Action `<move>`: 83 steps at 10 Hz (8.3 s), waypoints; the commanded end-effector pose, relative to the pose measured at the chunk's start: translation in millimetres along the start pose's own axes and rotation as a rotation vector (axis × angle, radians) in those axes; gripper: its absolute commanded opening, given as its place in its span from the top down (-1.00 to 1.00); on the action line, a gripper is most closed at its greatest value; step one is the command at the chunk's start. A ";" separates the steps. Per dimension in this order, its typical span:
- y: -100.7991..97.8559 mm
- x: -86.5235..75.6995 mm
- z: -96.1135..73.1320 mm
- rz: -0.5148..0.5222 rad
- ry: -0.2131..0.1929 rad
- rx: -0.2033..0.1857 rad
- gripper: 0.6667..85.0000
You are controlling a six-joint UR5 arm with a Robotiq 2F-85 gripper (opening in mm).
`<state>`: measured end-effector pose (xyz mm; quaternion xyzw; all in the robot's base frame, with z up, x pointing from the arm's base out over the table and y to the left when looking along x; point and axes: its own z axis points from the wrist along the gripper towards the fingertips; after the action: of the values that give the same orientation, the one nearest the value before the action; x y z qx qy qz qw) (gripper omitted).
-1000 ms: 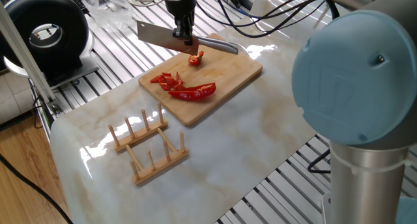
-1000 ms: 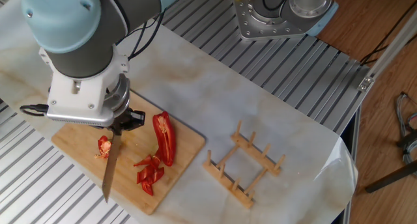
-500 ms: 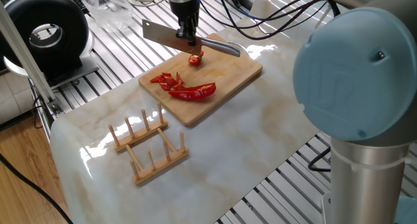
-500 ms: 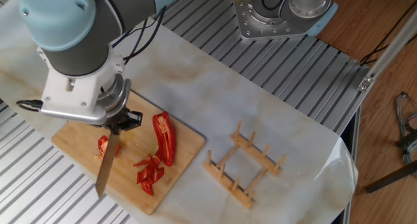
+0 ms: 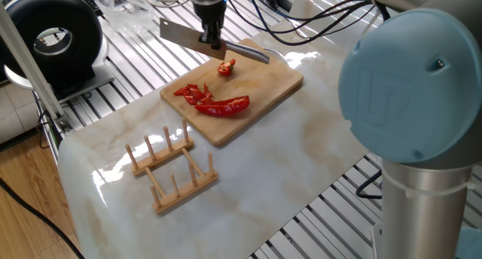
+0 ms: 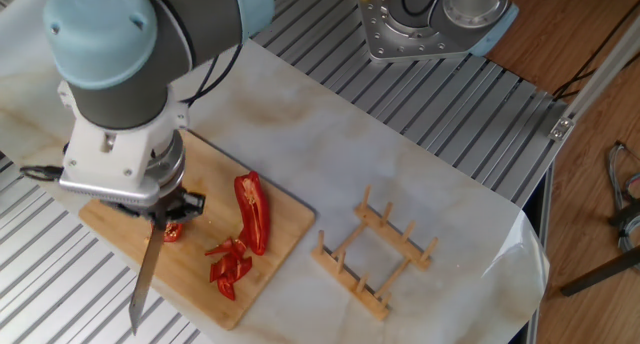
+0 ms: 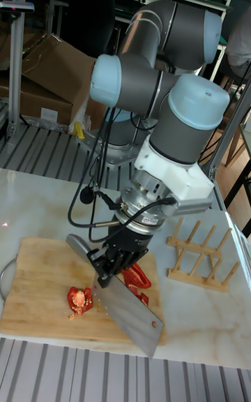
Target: Chop the chili peppers
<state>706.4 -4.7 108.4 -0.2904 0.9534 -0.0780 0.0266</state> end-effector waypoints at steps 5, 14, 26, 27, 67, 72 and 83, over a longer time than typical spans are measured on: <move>-5.2 7.4 23.1 -0.020 0.064 -0.001 0.98; 2.2 9.4 39.7 -0.123 0.057 -0.046 0.98; 21.3 33.7 0.4 -0.460 0.049 -0.106 0.98; 26.7 32.7 1.0 -0.449 0.044 -0.126 0.98; 15.0 58.7 21.3 -0.329 0.106 -0.122 0.98; 12.3 55.7 28.4 -0.338 0.107 -0.117 0.98; 12.6 48.5 43.8 -0.292 0.110 -0.120 0.98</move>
<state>663.0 -29.9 62.5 -0.4292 0.9002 -0.0454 -0.0579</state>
